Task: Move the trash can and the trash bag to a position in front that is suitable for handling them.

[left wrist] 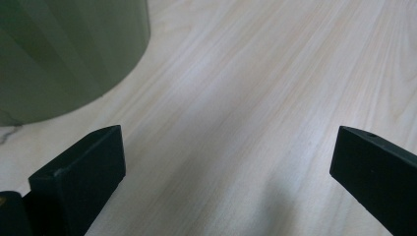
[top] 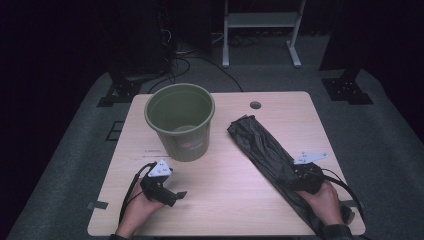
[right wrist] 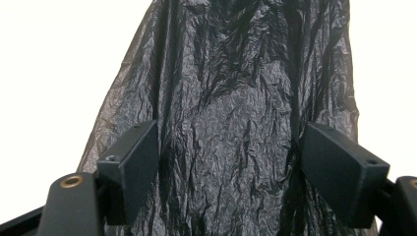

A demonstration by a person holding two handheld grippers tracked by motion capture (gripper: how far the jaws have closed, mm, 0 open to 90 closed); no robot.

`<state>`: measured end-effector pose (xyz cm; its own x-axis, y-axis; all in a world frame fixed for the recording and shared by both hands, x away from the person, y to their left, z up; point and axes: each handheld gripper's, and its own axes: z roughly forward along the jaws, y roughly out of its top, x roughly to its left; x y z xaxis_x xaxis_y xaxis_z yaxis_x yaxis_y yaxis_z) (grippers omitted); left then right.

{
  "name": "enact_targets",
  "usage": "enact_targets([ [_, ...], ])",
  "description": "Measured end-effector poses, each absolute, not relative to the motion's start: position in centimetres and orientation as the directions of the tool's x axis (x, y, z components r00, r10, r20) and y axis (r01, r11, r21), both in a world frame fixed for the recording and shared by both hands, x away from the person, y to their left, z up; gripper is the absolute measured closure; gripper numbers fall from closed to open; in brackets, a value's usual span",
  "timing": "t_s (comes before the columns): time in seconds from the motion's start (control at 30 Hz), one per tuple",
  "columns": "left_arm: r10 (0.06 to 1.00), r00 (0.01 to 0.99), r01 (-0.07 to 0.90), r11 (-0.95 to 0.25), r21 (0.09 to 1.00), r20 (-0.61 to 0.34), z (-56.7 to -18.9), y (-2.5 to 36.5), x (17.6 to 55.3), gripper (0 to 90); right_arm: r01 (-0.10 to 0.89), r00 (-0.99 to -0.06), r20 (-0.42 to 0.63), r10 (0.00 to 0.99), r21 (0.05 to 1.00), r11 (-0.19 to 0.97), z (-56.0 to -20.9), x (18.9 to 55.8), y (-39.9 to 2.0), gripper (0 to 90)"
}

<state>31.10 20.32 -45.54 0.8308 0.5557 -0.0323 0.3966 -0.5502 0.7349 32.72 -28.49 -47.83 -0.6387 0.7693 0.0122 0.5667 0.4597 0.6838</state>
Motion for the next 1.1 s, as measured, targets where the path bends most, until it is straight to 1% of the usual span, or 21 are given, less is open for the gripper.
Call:
enact_targets([
  [0.27, 0.579, 0.813, 0.414, -0.507, 0.756, -0.057, -43.4, 21.4, 31.5, 0.0, 0.564, -0.64, 0.011, 0.769, 0.686, 0.459, -47.9, 32.7, -28.5, 21.5],
  [0.67, 0.608, 0.793, 0.411, -0.488, 0.77, -0.039, -39.1, 23.3, 31.9, 0.0, 0.564, -0.637, 0.011, 0.771, 0.688, 0.456, -47.9, 32.7, -28.5, 21.3],
  [1.0, 0.616, 0.788, 0.402, -0.476, 0.782, -0.031, -35.9, 23.8, 32.6, 0.0, 0.561, -0.636, 0.012, 0.771, 0.694, 0.452, -48.0, 32.6, -28.5, 21.1],
  [1.1, 0.626, 0.78, 0.398, -0.473, 0.786, -0.019, -34.5, 23.9, 33.2, 0.0, 0.559, -0.637, 0.011, 0.771, 0.696, 0.452, -48.0, 32.6, -28.6, 21.0],
])
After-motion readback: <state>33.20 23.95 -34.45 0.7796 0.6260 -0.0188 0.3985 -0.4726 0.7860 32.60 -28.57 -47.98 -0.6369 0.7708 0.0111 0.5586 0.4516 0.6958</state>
